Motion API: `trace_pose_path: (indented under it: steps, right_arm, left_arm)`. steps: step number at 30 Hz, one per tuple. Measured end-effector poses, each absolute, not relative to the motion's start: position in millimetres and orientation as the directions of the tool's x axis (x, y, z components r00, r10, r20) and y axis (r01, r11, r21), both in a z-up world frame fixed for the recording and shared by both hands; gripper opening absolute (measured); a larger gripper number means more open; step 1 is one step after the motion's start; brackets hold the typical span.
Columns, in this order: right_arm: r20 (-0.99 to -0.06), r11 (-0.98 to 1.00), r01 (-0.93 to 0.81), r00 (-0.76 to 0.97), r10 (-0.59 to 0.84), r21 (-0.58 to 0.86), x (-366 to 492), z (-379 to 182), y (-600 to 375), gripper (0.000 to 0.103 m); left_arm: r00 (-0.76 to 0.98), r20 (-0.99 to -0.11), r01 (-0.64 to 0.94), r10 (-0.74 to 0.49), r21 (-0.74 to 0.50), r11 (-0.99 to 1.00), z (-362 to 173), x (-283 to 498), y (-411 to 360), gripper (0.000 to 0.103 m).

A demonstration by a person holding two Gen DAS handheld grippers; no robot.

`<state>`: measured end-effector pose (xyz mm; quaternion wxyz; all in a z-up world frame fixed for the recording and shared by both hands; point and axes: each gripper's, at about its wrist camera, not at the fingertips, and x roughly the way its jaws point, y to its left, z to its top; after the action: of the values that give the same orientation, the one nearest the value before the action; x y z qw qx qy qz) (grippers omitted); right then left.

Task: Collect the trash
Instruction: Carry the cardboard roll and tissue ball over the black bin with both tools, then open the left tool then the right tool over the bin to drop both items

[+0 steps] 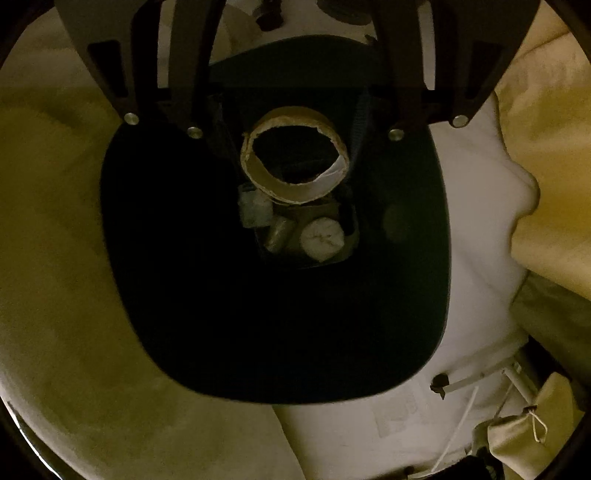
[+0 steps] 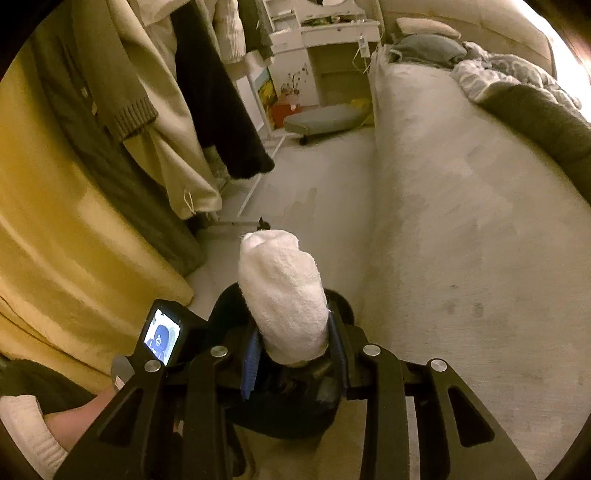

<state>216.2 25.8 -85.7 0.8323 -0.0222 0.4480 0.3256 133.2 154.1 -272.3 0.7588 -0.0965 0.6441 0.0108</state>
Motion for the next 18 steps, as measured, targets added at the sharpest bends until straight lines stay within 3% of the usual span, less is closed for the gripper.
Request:
trace_pose_path:
  steps: [7,18]
  right_arm:
    - [-0.803,0.783,-0.569,0.330,0.497,0.251,217.8,-107.6,43.9,0.034]
    - [-0.849,0.780,-0.581,0.270,0.455,0.233,222.5,-138.5,73.4,0.034]
  left_arm:
    - [0.202,-0.971,-0.128,-0.126,-0.153,0.980,-265.7,133.1,167.2,0.077]
    - [0.335,-0.938,-0.111,-0.088,-0.132,0.985,-222.7,121.4,196.0,0.078]
